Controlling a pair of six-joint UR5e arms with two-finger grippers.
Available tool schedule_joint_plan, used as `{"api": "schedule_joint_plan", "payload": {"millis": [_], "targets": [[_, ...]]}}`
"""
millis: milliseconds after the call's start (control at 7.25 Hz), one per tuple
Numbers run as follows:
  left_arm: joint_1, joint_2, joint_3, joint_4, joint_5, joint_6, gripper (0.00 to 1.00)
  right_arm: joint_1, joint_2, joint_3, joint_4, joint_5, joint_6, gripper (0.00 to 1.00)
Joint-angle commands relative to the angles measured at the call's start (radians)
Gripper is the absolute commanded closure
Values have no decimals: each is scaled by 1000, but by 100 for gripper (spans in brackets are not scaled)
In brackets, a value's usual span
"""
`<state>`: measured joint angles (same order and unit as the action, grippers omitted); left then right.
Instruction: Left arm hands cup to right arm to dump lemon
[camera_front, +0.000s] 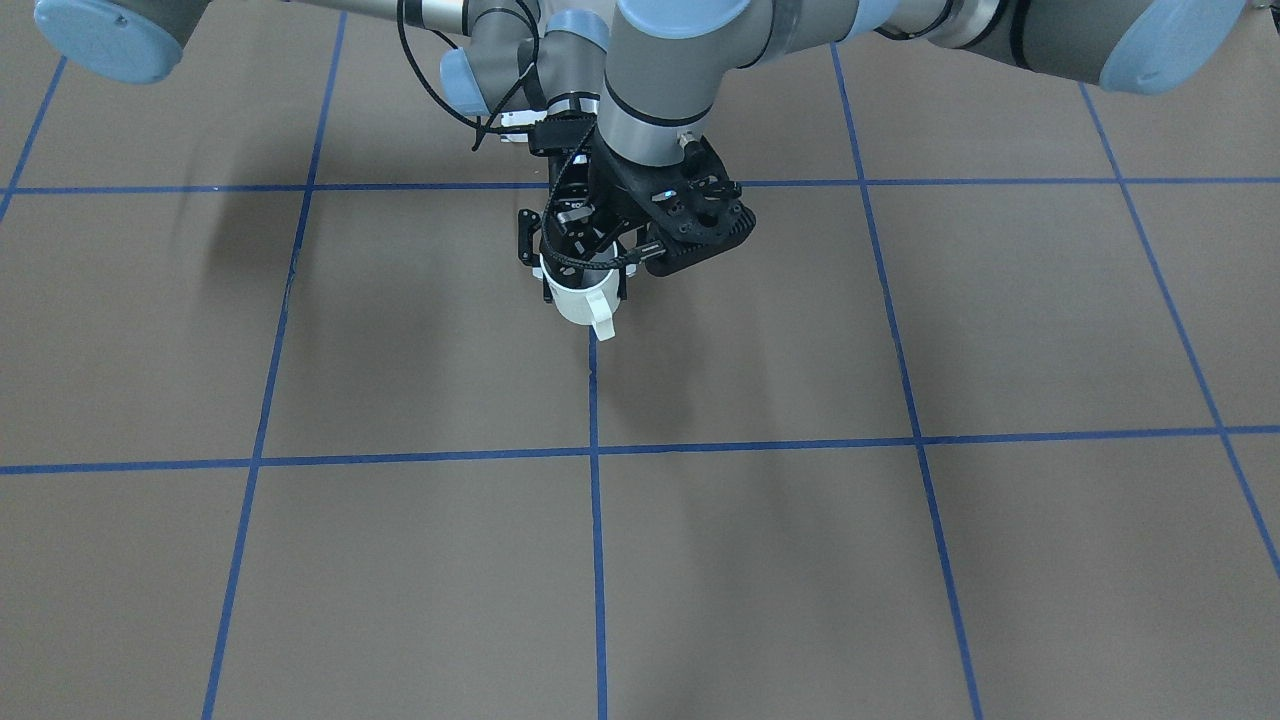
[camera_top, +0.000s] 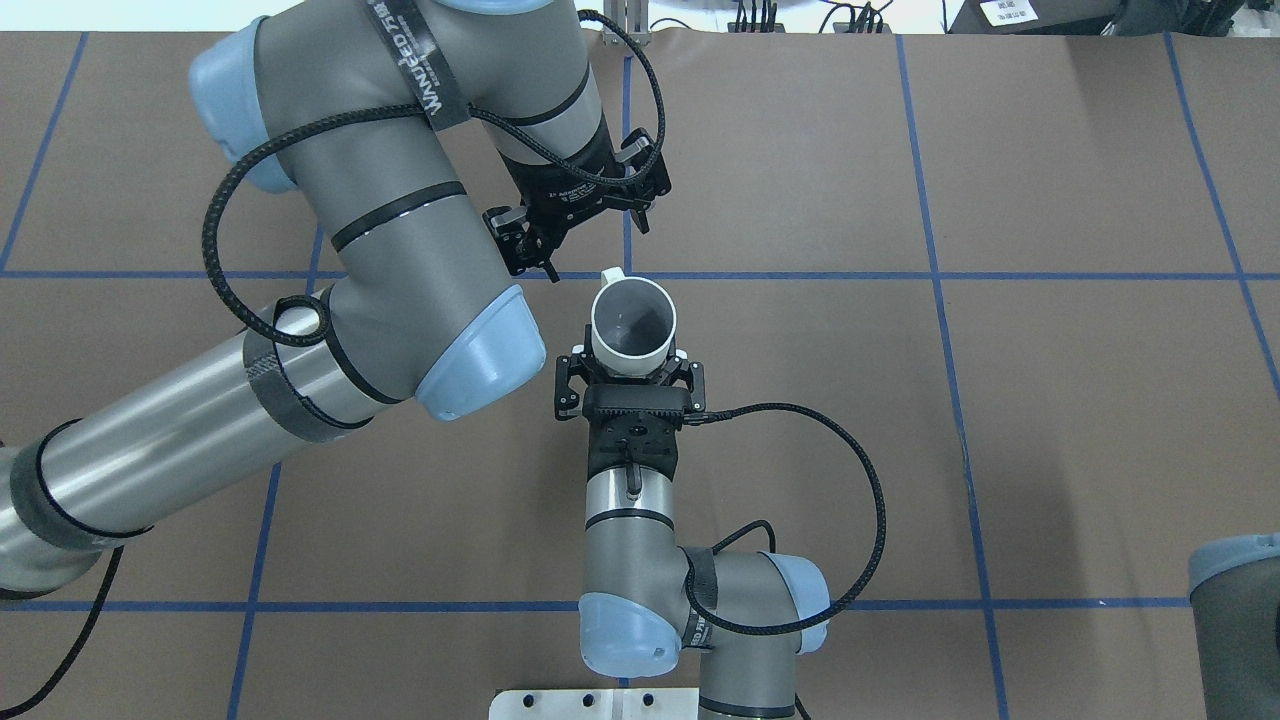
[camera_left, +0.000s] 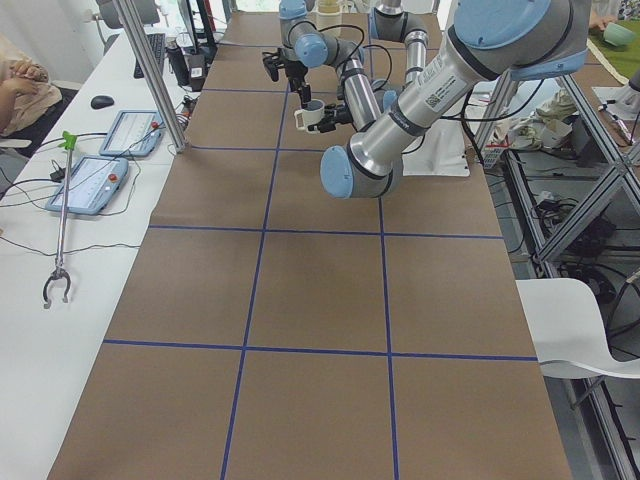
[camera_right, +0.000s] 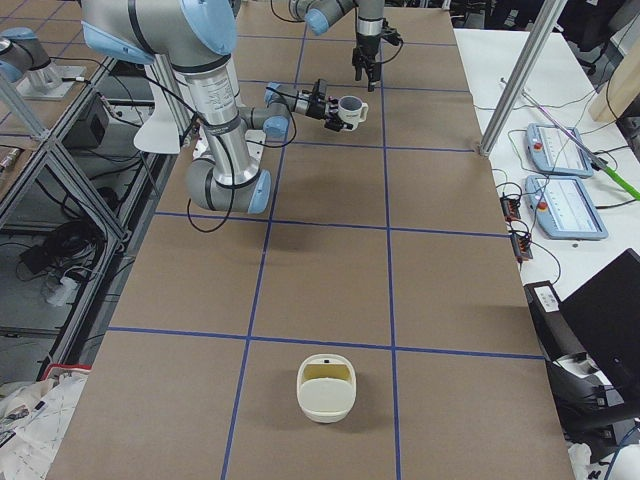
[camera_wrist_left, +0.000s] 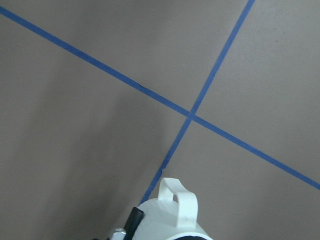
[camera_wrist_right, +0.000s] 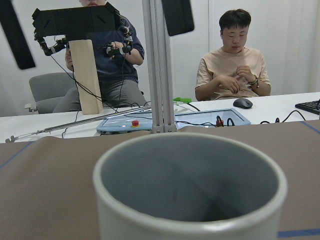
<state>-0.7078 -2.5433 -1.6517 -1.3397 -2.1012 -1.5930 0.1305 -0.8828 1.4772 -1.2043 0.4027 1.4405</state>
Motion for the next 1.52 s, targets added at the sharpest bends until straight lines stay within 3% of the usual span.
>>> {"api": "schedule_joint_plan", "payload": {"millis": [0,276,1379], "targets": [[11,3,0,25,6,1,0,-2,2,-2,-6,-4,-24,80],[43,-5,6,105,13,2,10,-2,2,-2,-6,-11,-40,79],[80,5,0,105,-2,2,51,5,2,-2,8,-8,-43,78]]}}
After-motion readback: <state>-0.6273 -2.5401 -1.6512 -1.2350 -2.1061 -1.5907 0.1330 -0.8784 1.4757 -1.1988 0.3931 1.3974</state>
